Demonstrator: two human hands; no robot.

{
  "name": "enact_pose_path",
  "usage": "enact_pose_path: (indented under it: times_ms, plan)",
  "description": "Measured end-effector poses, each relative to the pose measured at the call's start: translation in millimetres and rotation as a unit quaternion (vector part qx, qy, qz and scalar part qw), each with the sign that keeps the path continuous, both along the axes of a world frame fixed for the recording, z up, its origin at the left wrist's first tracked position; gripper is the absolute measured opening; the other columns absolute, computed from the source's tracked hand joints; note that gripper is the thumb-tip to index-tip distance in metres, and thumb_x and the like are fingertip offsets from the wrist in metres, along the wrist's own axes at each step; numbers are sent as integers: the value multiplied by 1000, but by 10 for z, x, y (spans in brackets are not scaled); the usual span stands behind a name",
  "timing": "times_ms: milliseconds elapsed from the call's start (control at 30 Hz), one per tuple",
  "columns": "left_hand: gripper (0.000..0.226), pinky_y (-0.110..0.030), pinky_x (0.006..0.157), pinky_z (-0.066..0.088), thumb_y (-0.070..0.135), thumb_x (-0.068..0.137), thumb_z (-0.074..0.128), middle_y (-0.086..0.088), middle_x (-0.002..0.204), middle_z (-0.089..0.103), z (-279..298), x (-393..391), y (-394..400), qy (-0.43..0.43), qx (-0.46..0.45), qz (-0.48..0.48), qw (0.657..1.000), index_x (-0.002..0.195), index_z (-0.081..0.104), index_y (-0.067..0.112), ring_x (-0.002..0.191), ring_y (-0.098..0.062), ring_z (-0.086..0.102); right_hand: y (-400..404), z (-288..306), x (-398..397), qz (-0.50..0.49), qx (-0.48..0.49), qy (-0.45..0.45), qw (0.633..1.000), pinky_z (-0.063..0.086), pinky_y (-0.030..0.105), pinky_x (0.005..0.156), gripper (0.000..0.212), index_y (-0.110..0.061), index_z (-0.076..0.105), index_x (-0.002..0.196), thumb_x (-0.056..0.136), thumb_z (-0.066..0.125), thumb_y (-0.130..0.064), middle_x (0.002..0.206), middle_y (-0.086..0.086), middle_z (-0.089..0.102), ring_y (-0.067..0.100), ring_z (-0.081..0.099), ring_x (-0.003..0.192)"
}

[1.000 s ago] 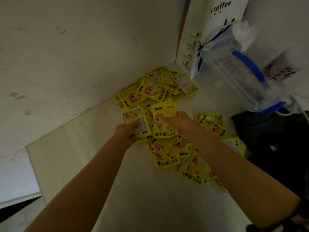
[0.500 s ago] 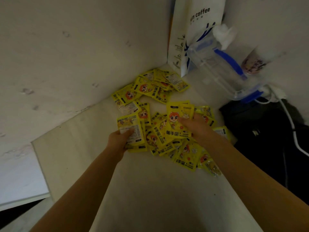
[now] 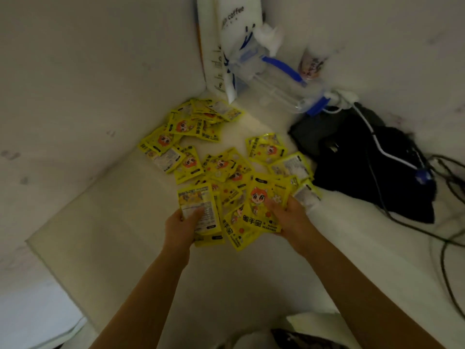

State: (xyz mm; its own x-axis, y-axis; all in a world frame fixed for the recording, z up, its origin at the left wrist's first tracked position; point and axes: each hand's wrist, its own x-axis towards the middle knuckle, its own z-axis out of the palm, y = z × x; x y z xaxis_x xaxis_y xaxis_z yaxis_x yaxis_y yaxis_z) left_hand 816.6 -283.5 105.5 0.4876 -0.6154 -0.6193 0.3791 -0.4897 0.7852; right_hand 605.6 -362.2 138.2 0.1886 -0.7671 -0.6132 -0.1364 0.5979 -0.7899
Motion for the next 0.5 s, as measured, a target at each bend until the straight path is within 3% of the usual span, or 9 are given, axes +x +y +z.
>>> enact_pose_path:
  times_ms: [333,500]
  plan:
    - [8,-48,77,57,14,88,65,-13,94,73,-20,-222,484,16,0,-157,987,94,69,14,85,-31,70,1376,27,-271,-151,15,25,988,58,39,71,25,-24,58,118,95,54,-31,111,5,69,22,69,96]
    - [16,-52,83,56,15,87,66,-16,97,73,18,-592,592,23,0,-237,971,101,70,9,89,-33,70,1879,81,-585,-244,10,30,969,58,46,77,23,-21,59,116,94,55,-29,109,7,71,26,70,96]
